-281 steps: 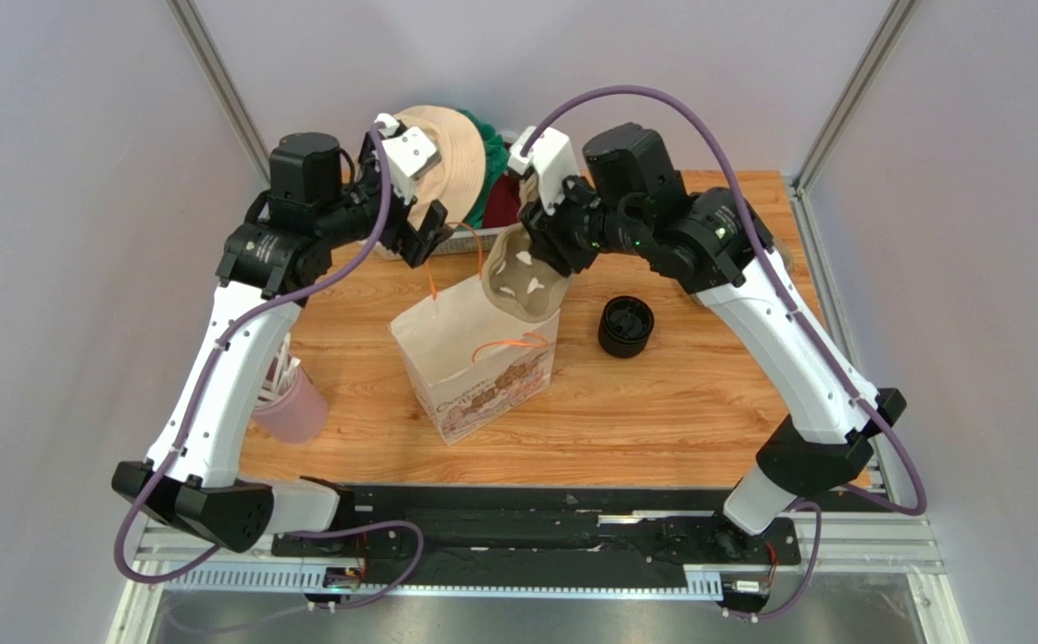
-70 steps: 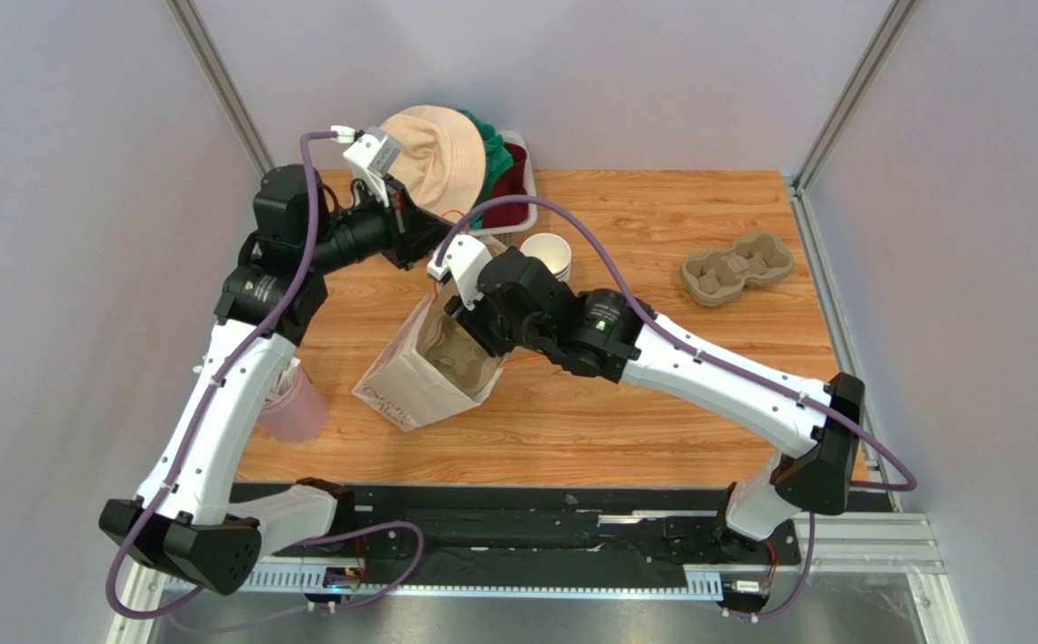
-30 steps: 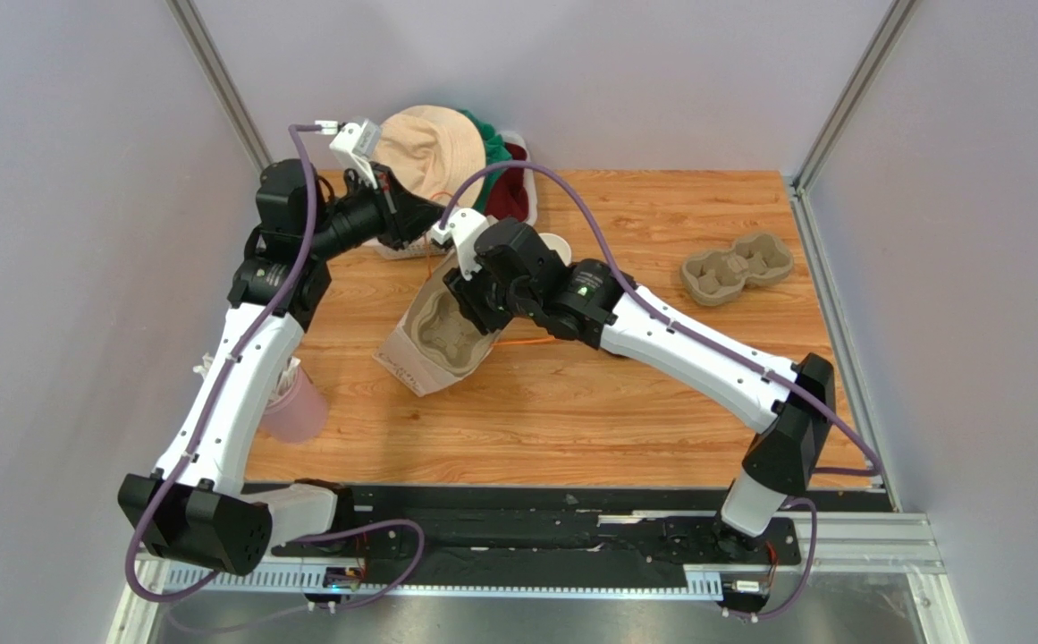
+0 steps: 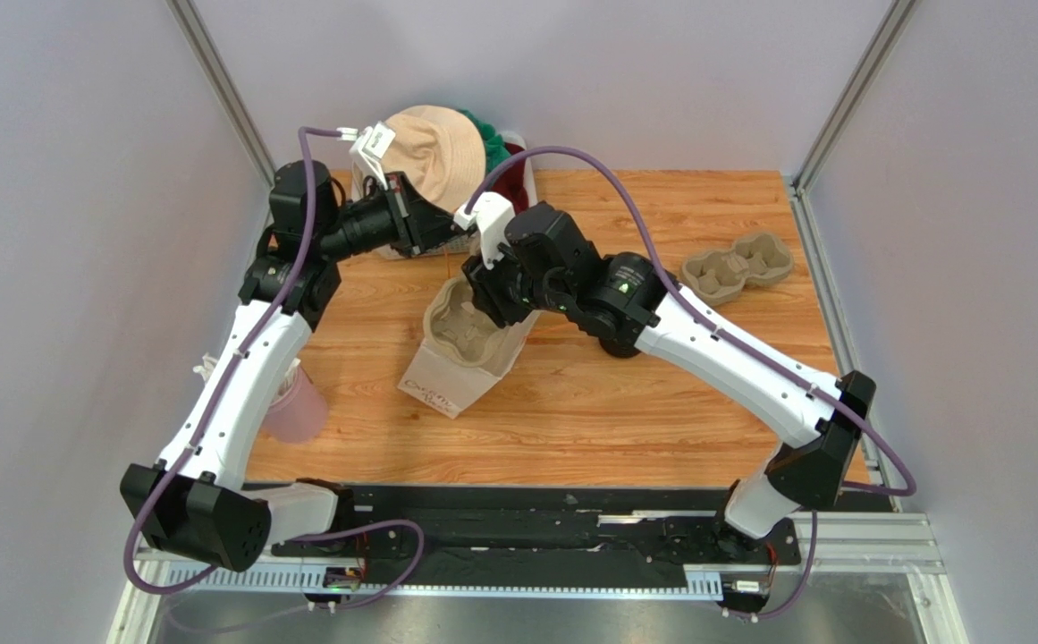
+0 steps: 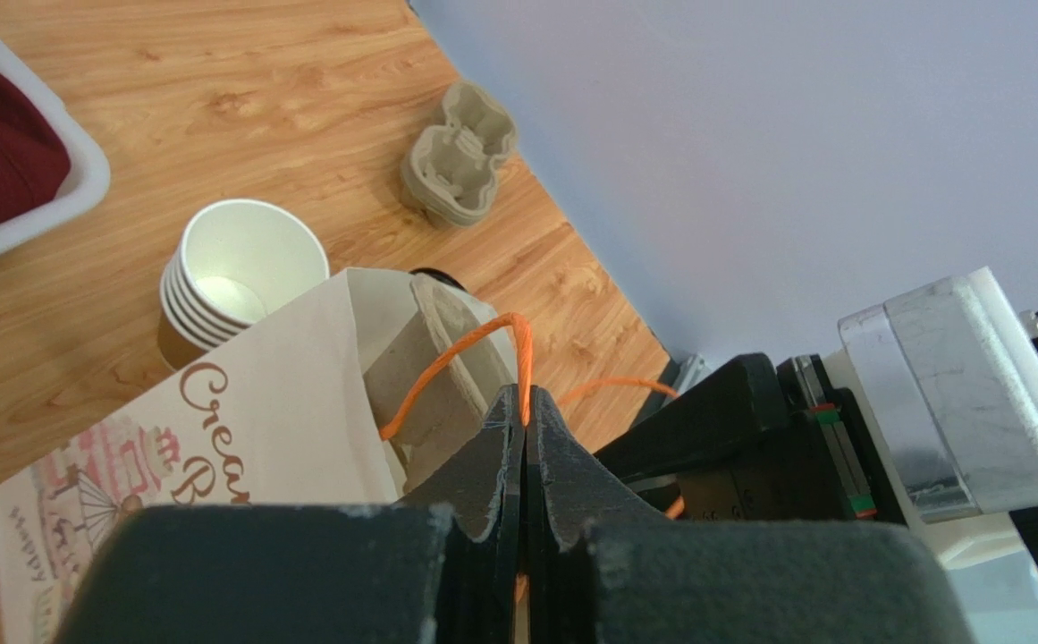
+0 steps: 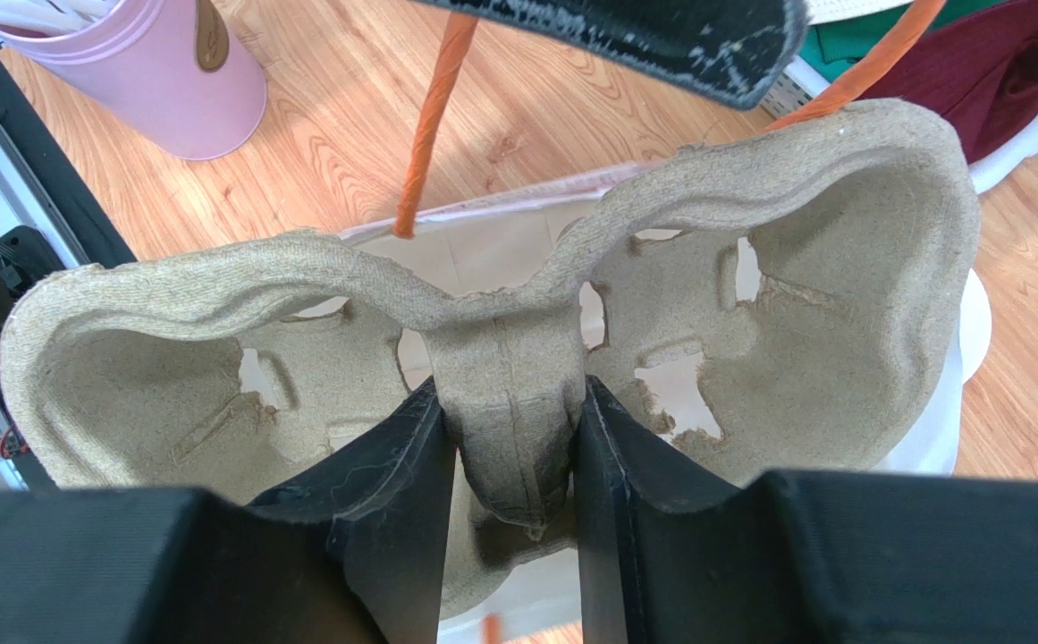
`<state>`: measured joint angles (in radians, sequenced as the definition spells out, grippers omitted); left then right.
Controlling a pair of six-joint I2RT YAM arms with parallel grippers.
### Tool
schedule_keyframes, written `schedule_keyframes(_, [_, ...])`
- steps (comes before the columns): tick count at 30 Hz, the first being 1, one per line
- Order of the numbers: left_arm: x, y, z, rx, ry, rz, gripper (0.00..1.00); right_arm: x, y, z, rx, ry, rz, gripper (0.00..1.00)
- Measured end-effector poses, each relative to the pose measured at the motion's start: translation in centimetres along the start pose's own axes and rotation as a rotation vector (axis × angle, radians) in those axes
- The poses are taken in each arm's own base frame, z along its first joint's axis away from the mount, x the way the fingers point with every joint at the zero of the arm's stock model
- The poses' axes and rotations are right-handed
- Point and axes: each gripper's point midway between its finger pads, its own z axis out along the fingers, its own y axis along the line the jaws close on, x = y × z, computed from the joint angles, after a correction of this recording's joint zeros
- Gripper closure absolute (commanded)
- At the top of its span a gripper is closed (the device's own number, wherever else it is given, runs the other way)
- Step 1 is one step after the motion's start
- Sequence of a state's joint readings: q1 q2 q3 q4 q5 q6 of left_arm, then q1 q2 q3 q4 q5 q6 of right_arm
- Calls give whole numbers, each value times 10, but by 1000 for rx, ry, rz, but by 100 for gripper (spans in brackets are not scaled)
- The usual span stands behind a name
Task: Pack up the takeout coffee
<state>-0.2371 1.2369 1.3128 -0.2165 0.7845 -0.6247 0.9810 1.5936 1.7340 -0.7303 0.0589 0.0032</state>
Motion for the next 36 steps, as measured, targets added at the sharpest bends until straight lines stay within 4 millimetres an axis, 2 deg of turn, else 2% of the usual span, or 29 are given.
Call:
schedule_keyframes(3, [-4, 7, -2, -17, -17, -5, 100, 4, 1, 4, -8, 15, 0, 71])
schedule_keyframes(7, [-11, 31, -11, -80, -50, -21, 100, 11, 2, 10, -15, 47, -13, 71])
schedule_keyframes(14, [-9, 60, -19, -151, -68, -45, 98, 7, 9, 17, -60, 54, -37, 72])
schedule_keyframes(18, [-11, 68, -24, -171, -78, -36, 89, -6, 15, 23, -118, 43, -45, 71])
schedule_keyframes(25, [-15, 92, -38, -242, -111, -28, 83, -31, 15, 39, -172, 20, -39, 71])
schedule_keyframes(31, [-22, 104, -49, -285, -139, -6, 74, -36, 10, 52, -185, 33, -33, 71])
schedule_keyframes(33, [-22, 107, -51, -293, -142, -1, 67, -36, 7, 56, -185, 42, -31, 71])
schedule_keyframes(36, [-21, 110, -53, -301, -141, 2, 65, -36, 4, 63, -182, 51, -33, 71])
